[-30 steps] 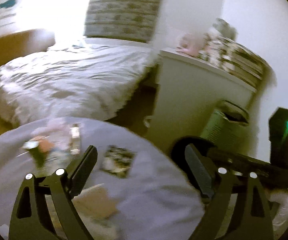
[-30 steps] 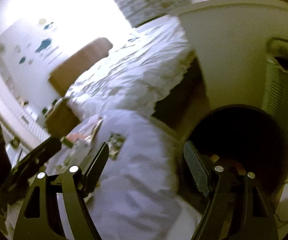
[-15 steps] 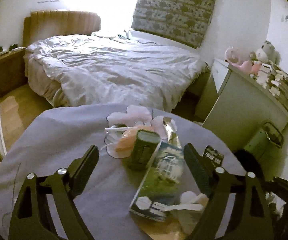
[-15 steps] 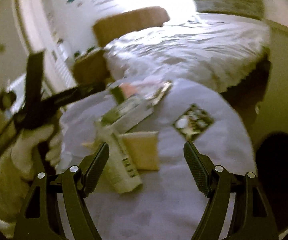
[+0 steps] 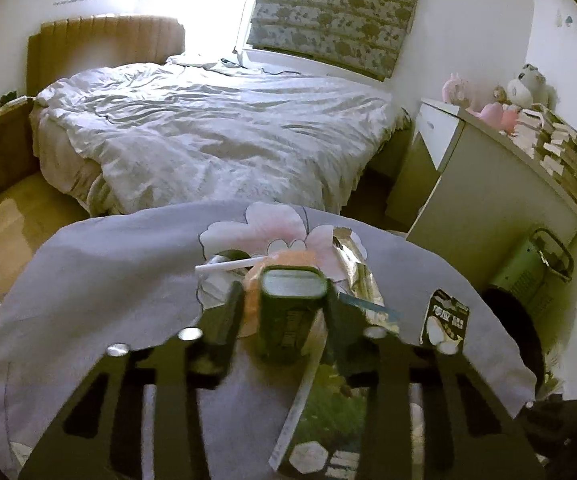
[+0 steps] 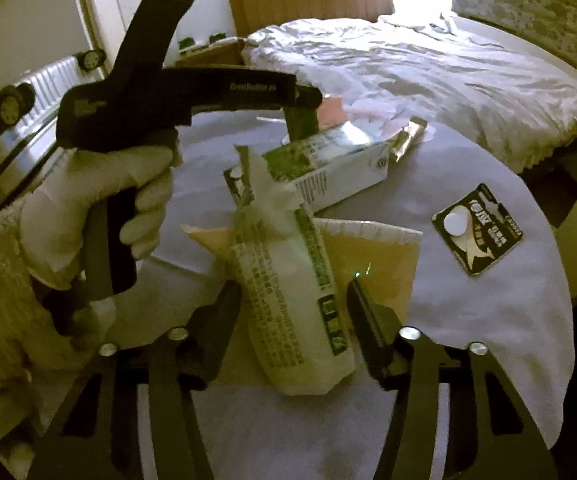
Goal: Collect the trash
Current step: 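Grasp the dark green can with the left gripper while the right grasps the white paper snack bag, then carry the green can and white snack bag over the black bin and open both grippers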
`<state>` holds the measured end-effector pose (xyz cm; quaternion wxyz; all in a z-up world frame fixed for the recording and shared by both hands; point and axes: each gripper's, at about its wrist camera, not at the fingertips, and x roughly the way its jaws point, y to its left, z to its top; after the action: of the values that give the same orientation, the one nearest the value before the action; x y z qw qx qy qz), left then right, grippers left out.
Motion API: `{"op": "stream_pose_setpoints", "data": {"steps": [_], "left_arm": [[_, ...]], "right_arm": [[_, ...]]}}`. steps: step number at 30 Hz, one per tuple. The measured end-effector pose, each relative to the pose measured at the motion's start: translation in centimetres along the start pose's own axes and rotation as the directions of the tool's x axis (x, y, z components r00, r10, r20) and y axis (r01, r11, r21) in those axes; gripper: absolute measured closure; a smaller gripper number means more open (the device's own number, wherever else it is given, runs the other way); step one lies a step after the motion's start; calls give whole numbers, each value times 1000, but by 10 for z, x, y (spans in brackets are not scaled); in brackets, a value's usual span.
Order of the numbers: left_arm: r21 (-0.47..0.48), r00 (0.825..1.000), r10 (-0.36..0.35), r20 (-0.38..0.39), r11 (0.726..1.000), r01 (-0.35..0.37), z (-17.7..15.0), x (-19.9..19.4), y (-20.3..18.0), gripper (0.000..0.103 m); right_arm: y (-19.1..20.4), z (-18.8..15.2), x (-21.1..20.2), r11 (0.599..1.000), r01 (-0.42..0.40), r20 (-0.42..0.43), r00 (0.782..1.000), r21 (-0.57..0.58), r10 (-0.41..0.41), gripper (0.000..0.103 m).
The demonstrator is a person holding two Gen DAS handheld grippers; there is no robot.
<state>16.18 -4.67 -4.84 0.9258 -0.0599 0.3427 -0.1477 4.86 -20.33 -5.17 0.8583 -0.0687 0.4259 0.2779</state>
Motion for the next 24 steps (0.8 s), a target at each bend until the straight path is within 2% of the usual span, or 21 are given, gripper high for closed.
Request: {"op": "stream_pose_setpoints", "data": {"steps": [5,9,16,20,24], "left_arm": [[-14,1000,-2,7,1000,2,-1,-5,4,73],[-42,999,1,39,999,0,-1,-21,4,73],[-28,995,-12,99,999,15,7,-60,-10,73],[10,993,-40,113,999,40,13,-75,-32,73],[77,988,-100,116,993,92,17,-82,-73,73]], "right_arm": [[-7,4,-5,999,-35,24,999,39,34,60],[-17,8,-12,995,-67,50,997,78,64,62],[-38,14,-52,976,-146,178,977,162,117,63],[-58,12,-84,965,-149,268,959,214,89,63],[-85,6,-120,955,-116,352,936,271,14,63]]}}
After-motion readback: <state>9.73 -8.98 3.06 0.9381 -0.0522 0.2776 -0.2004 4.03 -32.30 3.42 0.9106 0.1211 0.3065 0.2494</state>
